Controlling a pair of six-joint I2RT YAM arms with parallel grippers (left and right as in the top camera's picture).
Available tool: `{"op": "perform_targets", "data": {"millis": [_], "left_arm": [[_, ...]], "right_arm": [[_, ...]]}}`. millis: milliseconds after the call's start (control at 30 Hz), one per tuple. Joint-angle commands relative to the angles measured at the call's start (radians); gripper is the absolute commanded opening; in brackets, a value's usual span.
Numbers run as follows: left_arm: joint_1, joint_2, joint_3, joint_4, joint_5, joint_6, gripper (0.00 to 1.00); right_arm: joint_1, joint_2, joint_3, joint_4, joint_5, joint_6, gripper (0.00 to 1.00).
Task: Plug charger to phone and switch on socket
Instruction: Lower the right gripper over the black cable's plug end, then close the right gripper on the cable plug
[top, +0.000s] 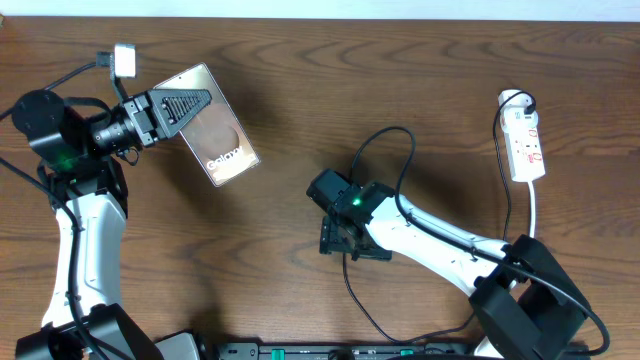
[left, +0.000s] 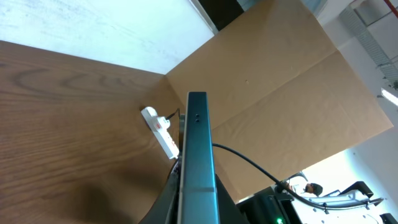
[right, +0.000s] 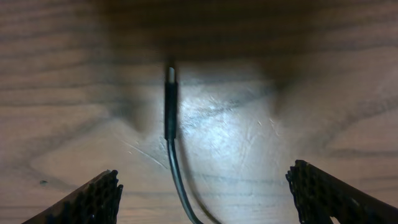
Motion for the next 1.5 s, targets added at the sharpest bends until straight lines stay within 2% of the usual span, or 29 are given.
{"op": "perform_targets", "data": {"millis": [0, 167, 233, 567, 800, 1000, 1100, 1167, 1300, 1467], "left_arm": [[0.003, -0.007, 0.015, 0.011, 0.021, 0.014, 0.07], [0.003, -0.007, 0.014, 0.011, 0.021, 0.013, 0.08], [0.003, -0.007, 0.014, 0.011, 0.021, 0.013, 0.07], [0.003, -0.007, 0.014, 0.011, 0.021, 0.013, 0.07], [0.003, -0.007, 0.014, 0.011, 0.021, 0.013, 0.07], [0.003, -0.007, 0.014, 0.011, 0.021, 0.013, 0.08], [0.003, -0.007, 0.014, 0.011, 0.021, 0.013, 0.07], [0.003, -0.007, 0.014, 0.011, 0.021, 0.013, 0.07], [0.003, -0.007, 0.014, 0.011, 0.021, 0.013, 0.08], [0.003, -0.007, 0.014, 0.011, 0.021, 0.013, 0.07]], "right_arm": [[0.002, 0.016, -0.005, 0.018, 0.039, 0.002, 0.85], [0.002, 0.096, -0.005, 0.04, 0.044, -0.002, 0.85], [-0.006, 0.123, -0.001, 0.043, 0.021, -0.014, 0.82], [-0.035, 0.127, 0.003, 0.043, -0.003, -0.028, 0.78], [-0.035, 0.127, 0.003, 0.044, 0.001, -0.028, 0.59], [-0.035, 0.127, 0.003, 0.046, 0.004, -0.028, 0.3], [-0.035, 0.127, 0.003, 0.046, 0.004, -0.028, 0.24], [-0.035, 0.127, 0.003, 0.046, 0.005, -0.027, 0.25], [-0.035, 0.127, 0.003, 0.051, 0.016, -0.026, 0.32], [-0.041, 0.127, 0.003, 0.068, 0.028, -0.024, 0.33]]}}
